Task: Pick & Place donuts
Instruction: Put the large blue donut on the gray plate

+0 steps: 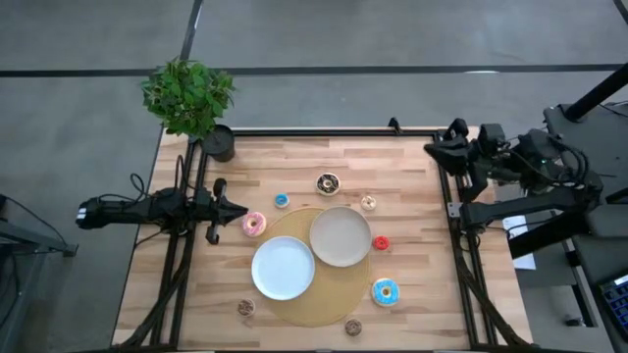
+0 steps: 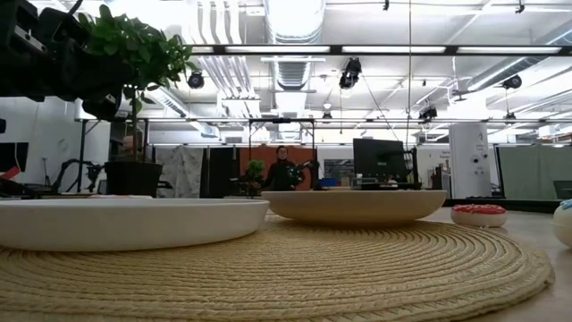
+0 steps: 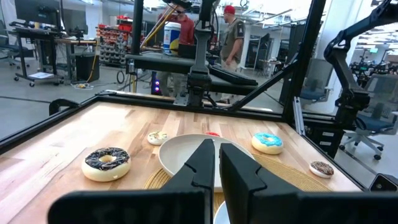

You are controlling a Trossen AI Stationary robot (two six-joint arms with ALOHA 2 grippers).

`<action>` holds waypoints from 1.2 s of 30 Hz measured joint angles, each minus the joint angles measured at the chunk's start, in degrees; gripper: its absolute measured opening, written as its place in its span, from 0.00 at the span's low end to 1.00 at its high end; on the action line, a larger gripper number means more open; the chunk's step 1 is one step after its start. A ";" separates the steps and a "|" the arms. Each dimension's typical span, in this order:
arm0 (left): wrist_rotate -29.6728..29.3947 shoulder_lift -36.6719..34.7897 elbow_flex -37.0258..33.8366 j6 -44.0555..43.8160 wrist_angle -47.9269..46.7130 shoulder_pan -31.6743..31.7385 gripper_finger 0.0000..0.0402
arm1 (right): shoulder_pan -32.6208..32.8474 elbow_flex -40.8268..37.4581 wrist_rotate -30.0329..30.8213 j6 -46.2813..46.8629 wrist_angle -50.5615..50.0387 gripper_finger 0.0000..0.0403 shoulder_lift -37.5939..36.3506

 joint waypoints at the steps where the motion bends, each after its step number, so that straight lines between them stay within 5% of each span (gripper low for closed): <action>1: 0.00 0.00 0.01 0.00 0.00 0.01 0.00 | 0.02 1.16 -0.77 0.04 -2.34 0.02 0.67; 16: 0.00 0.00 0.01 0.01 0.00 0.01 0.00 | 0.09 10.89 -19.74 1.84 -22.40 0.02 8.74; 36: 0.00 0.00 0.01 -0.01 -0.02 0.00 0.00 | 8.97 10.50 -23.17 2.05 -26.89 0.02 11.80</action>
